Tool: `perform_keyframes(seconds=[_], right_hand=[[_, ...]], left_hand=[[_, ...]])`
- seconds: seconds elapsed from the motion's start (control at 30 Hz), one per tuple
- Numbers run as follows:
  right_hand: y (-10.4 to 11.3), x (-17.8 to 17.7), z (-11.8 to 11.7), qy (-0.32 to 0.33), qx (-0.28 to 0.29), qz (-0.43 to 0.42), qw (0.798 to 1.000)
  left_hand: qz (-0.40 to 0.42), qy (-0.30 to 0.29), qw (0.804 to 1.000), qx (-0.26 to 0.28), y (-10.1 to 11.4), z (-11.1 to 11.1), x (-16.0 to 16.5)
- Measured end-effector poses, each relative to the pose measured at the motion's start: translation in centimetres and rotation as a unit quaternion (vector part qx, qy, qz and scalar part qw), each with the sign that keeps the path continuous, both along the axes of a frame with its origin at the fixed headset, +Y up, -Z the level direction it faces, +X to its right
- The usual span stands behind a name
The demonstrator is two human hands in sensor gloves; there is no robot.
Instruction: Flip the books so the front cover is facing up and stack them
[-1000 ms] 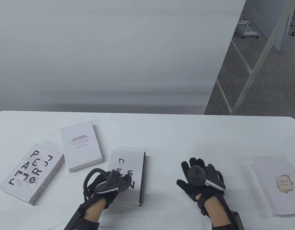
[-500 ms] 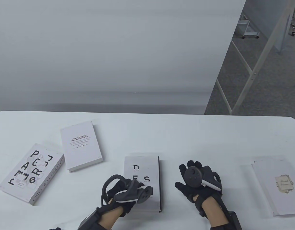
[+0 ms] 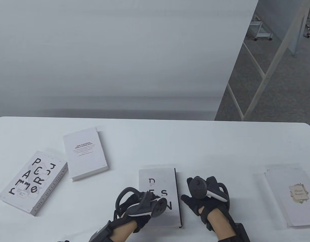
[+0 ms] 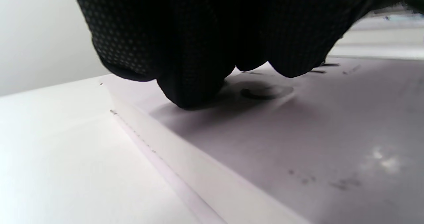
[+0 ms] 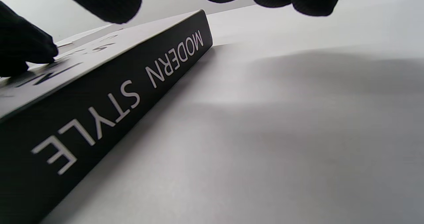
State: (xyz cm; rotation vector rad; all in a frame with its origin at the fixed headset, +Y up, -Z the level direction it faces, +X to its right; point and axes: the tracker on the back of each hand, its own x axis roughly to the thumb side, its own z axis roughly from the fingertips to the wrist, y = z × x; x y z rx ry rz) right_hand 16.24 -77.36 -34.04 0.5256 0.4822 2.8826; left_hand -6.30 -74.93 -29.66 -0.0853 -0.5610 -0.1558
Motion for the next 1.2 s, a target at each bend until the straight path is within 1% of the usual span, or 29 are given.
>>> perform_keyframes(seconds=[0.03,0.13,0.2,0.27,0.3,0.37,0.43,0.47,0.53,0.6,0.67,0.7,0.73,0.83,0.87,1.0,1.2], right_hand=[[-0.2,-0.3,-0.1,-0.004,0.000,0.000,1.000],[-0.5,-0.9,-0.3,-0.006,-0.023,0.001,1.000],[-0.7,-1.3,-0.4,-0.011,-0.032,-0.007,0.999],[-0.8,-1.7,-0.3,-0.022,-0.043,-0.015,0.999],[-0.9,-1.9,-0.3,-0.028,-0.048,-0.019,0.998],[-1.2,-2.2,-0.2,-0.026,-0.056,-0.021,0.998],[-1.2,-2.3,-0.2,-0.027,-0.056,-0.019,0.998],[-1.2,-2.4,-0.2,-0.028,-0.056,-0.024,0.998],[-1.5,-2.4,-0.3,-0.030,-0.077,-0.045,0.996],[-1.7,-2.5,-0.4,-0.035,-0.089,-0.065,0.993],[-1.7,-2.6,-0.4,-0.035,-0.097,-0.081,0.991],[-1.7,-2.6,-0.4,-0.035,-0.097,-0.083,0.991],[-1.7,-2.7,-0.4,-0.037,-0.094,-0.088,0.991],[-1.5,-2.8,-0.4,-0.044,-0.086,-0.106,0.990],[-1.5,-2.9,-0.4,-0.046,-0.088,-0.117,0.988],[-1.7,-2.9,-0.6,-0.048,-0.096,-0.124,0.987],[-1.9,-2.4,-0.5,-0.044,-0.110,-0.145,0.982]], left_hand=[[0.009,0.008,1.000,0.017,0.1,0.1,-0.8],[-0.008,0.032,0.998,0.061,0.4,0.2,-3.0],[0.023,0.063,0.995,0.072,0.5,0.1,-4.6],[0.101,0.106,0.988,0.045,0.3,-0.3,-6.3],[0.157,0.134,0.978,0.025,-0.1,-0.6,-7.2],[0.218,0.173,0.960,-0.010,-0.9,-1.2,-8.3],[0.240,0.202,0.949,-0.033,-1.6,-1.5,-9.0],[0.254,0.209,0.943,-0.053,-2.1,-1.7,-9.2],[0.274,0.219,0.932,-0.096,-3.0,-2.0,-9.4],[0.295,0.226,0.920,-0.127,-3.7,-2.2,-9.5],[0.327,0.244,0.899,-0.159,-4.4,-2.5,-9.7],[0.336,0.253,0.892,-0.168,-4.6,-2.6,-9.8],[0.352,0.265,0.879,-0.182,-4.8,-2.7,-9.9],[0.382,0.276,0.858,-0.203,-5.2,-2.9,-9.8],[0.383,0.275,0.857,-0.207,-5.2,-2.9,-9.7],[0.379,0.255,0.863,-0.215,-5.4,-2.9,-9.0],[0.383,0.244,0.862,-0.225,-5.5,-2.6,-8.6]])
